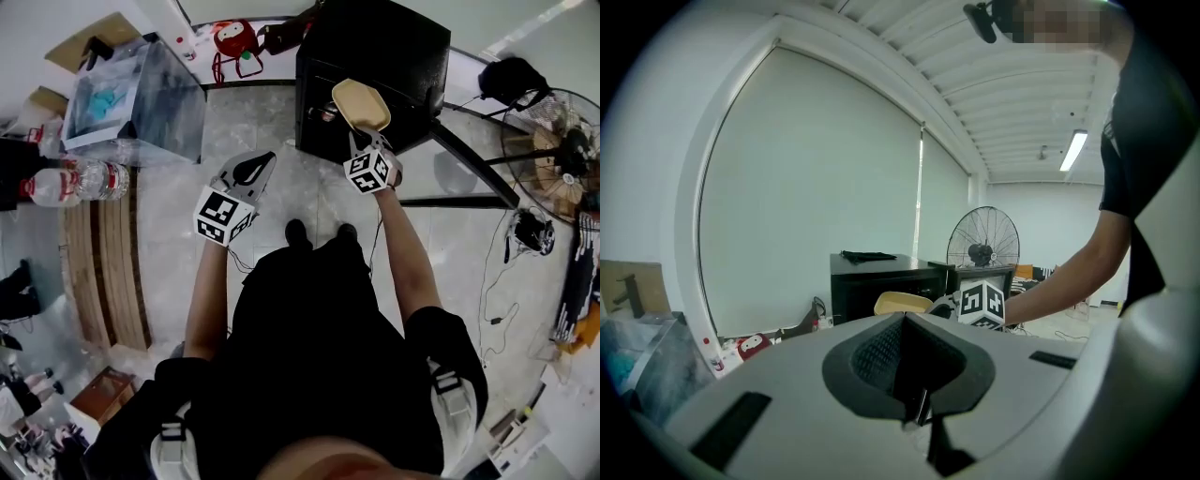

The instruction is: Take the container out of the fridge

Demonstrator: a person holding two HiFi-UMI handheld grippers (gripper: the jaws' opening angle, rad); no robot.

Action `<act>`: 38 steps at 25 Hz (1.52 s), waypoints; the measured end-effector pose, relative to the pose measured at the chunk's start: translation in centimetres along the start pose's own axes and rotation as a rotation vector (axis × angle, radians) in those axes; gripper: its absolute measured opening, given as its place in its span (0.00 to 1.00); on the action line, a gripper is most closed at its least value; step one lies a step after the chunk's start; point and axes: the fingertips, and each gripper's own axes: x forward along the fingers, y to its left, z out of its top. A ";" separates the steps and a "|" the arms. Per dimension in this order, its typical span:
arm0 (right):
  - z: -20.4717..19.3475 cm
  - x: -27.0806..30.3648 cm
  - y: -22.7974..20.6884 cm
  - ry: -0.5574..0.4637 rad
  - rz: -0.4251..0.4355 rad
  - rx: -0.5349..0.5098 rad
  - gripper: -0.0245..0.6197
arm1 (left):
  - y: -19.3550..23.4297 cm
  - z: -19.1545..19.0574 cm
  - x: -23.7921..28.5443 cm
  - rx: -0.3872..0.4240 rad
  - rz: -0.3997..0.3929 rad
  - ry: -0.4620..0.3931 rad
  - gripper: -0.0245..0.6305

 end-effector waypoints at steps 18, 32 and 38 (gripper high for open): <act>-3.1 -5.4 0.0 -0.050 0.097 -0.040 0.06 | -8.1 1.1 0.9 -0.053 0.096 -0.015 0.06; -6.0 -11.0 2.1 -0.095 0.160 -0.087 0.06 | -15.6 0.3 -0.6 -0.073 0.157 -0.014 0.06; -7.5 -13.4 3.0 -0.108 0.170 -0.103 0.06 | -18.8 -0.2 -1.5 -0.073 0.171 -0.017 0.06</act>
